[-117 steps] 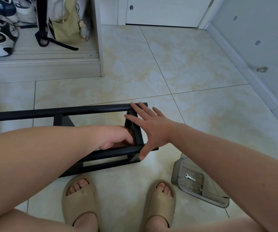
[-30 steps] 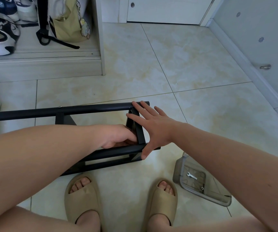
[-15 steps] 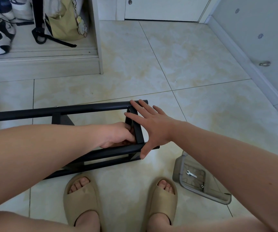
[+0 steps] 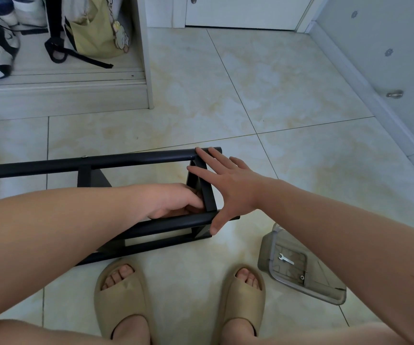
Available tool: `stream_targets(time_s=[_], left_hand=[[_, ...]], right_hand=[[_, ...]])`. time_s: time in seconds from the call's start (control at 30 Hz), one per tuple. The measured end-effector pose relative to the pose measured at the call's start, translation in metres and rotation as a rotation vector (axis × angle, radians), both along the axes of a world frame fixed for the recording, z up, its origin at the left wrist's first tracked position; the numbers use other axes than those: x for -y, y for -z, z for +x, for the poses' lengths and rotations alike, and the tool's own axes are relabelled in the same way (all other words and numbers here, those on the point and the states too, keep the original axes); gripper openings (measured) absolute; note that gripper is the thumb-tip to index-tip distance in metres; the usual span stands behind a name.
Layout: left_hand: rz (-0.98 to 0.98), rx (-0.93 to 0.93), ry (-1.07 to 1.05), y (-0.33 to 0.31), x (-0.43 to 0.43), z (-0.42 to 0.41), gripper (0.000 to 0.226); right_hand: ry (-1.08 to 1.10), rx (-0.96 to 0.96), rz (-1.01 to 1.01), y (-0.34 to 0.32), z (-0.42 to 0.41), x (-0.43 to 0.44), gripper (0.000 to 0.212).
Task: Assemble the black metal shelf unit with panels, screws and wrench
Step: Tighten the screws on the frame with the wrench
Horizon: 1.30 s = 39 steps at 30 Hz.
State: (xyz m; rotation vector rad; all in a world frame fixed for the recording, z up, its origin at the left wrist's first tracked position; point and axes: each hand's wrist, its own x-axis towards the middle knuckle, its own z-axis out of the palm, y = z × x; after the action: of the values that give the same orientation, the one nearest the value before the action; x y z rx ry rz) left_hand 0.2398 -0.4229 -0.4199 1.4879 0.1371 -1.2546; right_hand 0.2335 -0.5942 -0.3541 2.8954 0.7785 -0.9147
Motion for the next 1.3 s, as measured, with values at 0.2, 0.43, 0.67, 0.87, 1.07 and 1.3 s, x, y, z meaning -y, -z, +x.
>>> stream_targets(time_s=[0.2, 0.43, 0.67, 0.87, 1.07, 1.3], left_hand=[[0.005, 0.017, -0.002, 0.003, 0.001, 0.002, 0.026], [0.013, 0.107, 0.021, 0.008, 0.001, 0.002, 0.025], [-0.010, 0.090, 0.014, 0.007, 0.001, 0.001, 0.028], [-0.028, -0.035, 0.052, 0.005, -0.002, 0.000, 0.014], [0.014, 0.074, 0.044, 0.005, 0.000, 0.003, 0.014], [0.039, 0.164, 0.021, 0.009, 0.000, 0.001, 0.024]], right_hand=[[0.000, -0.003, 0.003, 0.001, 0.000, 0.001, 0.141], [-0.018, 0.004, -0.008, 0.001, 0.001, 0.002, 0.141], [-0.020, 0.017, 0.002, 0.002, 0.000, 0.002, 0.141], [-0.019, 0.022, -0.006, 0.001, 0.001, 0.001, 0.141], [-0.014, 0.020, 0.000, 0.002, 0.000, 0.002, 0.141], [-0.012, 0.019, 0.013, 0.003, 0.000, 0.003, 0.140]])
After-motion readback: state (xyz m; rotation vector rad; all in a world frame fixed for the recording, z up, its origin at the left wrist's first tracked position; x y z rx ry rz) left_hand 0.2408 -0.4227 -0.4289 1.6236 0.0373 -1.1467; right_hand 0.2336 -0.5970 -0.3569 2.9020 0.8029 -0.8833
